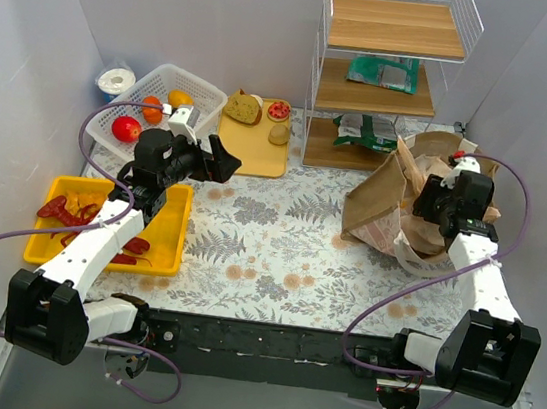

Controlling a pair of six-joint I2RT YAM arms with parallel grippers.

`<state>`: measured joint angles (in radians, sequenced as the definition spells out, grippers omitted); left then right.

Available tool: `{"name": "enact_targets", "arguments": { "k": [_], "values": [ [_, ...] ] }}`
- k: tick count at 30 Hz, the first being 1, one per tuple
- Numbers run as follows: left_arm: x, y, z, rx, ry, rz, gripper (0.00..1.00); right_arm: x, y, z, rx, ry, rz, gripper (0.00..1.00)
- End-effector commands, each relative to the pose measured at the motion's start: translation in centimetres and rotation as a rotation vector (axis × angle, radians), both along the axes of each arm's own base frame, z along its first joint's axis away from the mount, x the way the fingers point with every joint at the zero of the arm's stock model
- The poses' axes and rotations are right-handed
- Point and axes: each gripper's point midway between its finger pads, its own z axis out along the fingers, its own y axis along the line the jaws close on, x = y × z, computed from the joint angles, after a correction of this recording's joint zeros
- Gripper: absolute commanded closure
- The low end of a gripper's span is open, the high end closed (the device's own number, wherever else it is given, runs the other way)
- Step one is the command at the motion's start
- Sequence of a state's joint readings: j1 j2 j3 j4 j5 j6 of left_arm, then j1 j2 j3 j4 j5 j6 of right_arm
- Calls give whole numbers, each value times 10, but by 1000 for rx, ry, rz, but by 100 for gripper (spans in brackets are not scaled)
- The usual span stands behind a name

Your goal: Place the mixed food into the grocery bags and tie them

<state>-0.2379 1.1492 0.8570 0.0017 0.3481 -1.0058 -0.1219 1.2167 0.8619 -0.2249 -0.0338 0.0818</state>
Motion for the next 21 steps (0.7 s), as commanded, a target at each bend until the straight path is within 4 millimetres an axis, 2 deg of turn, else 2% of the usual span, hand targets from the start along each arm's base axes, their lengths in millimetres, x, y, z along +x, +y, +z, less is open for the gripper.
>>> {"name": "enact_targets", "arguments": {
  "k": [1, 2, 3, 10, 11, 13, 14, 15, 16, 18, 19, 21],
  "values": [
    [-3, 5, 14, -2, -52, 13, 2, -3, 9, 12, 22, -8, 55, 34],
    [-4, 4, 13, -2, -49, 9, 2, 0, 10, 26, 22, -36, 62, 20],
    [-5, 4, 16, -4, -54, 9, 2, 0, 11, 34, 21, -50, 69, 15],
    [-4, 9, 22, -20, -58, 53, 2, -5, 18, 100, 22, -168, 102, 11],
    [-4, 12, 16, -20, -25, 81, 2, -6, 20, 107, 27, -183, 108, 11],
    [3, 22, 25, -45, 21, 167, 2, -9, 22, 127, 34, -227, 113, 10],
    [2, 25, 16, -31, 96, 190, 2, -11, 25, 132, 46, -241, 116, 9],
    [2, 26, 22, -55, 120, 214, 2, -16, 26, 144, 50, -273, 114, 9],
    [2, 26, 41, -74, 102, 221, 2, -18, 27, 150, 53, -291, 116, 9],
    [-6, 25, 58, -101, 99, 217, 2, -28, 32, 167, 59, -356, 132, 9],
    [-8, 26, 80, -129, 72, 221, 2, -32, 34, 172, 61, -376, 141, 9],
    [-16, 30, 90, -133, 92, 243, 2, -45, 40, 186, 59, -435, 166, 9]
  ]
}}
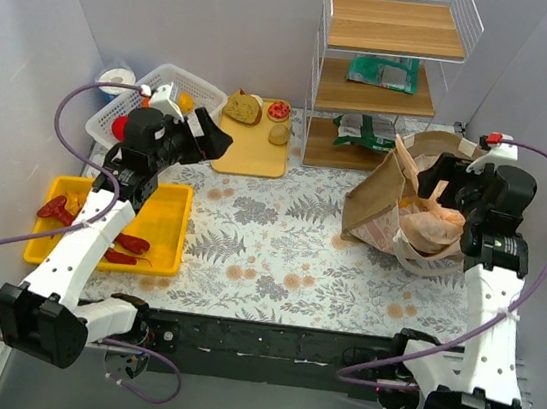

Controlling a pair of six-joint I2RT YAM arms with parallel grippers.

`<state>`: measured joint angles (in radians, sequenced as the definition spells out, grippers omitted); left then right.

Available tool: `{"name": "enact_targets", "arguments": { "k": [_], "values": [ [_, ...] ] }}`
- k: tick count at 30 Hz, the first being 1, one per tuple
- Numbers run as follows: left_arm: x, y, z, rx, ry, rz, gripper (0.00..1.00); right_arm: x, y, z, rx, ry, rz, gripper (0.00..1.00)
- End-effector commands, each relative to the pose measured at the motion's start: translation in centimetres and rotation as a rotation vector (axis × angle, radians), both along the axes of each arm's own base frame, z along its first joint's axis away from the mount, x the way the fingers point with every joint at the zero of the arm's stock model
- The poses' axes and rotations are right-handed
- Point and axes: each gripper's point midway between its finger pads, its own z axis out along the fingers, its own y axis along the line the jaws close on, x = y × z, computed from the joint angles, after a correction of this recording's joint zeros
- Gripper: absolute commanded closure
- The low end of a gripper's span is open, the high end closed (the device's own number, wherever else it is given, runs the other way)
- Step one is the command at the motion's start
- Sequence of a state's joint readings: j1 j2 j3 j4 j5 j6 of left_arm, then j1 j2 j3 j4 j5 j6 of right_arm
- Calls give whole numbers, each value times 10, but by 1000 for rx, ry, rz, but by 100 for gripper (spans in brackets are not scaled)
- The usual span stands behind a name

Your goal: Place the mixed food into the grocery bags and tie them

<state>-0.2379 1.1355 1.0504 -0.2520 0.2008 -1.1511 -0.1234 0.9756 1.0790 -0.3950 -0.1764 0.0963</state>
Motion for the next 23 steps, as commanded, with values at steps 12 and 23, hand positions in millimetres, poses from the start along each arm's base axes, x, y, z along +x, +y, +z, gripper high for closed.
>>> {"name": "enact_targets", "arguments": {
  "k": [12, 23],
  "values": [
    [-66, 47, 61, 43, -8, 171, 2, -63, 10, 30, -8, -261, 2, 5],
    [-82, 45, 65, 22, -20, 146, 2, -71, 8, 27, -12, -264, -12, 5]
  ]
}}
